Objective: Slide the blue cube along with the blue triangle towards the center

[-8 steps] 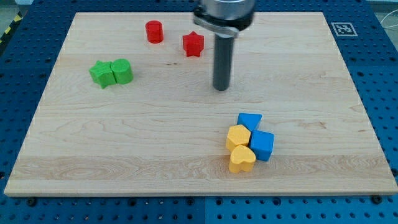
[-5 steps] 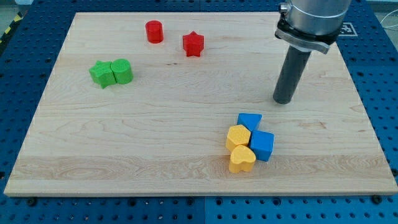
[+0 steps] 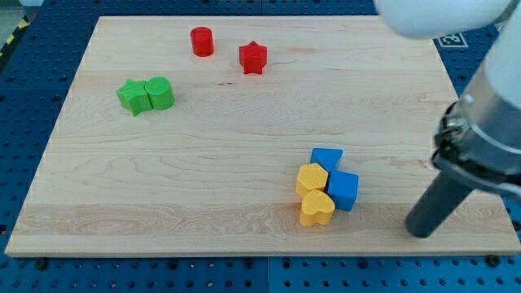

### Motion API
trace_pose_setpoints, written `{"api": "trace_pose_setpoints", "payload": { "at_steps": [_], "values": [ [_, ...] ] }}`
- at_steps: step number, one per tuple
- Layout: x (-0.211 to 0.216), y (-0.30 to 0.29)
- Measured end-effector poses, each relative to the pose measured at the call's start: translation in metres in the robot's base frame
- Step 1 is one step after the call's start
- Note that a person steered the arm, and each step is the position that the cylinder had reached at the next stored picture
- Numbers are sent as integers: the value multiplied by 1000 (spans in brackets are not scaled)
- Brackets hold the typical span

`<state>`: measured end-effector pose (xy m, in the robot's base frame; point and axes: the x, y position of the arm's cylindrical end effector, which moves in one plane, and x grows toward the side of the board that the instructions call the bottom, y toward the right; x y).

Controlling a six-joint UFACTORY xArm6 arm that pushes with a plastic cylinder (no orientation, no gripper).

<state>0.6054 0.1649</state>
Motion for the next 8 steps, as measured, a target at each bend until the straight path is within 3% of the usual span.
{"api": "trace_pose_setpoints", "payload": {
  "at_steps": [1,6,7,8],
  "values": [
    [-9,-45],
    [-133,-87],
    [-134,-108],
    [-129,-88]
  ]
}}
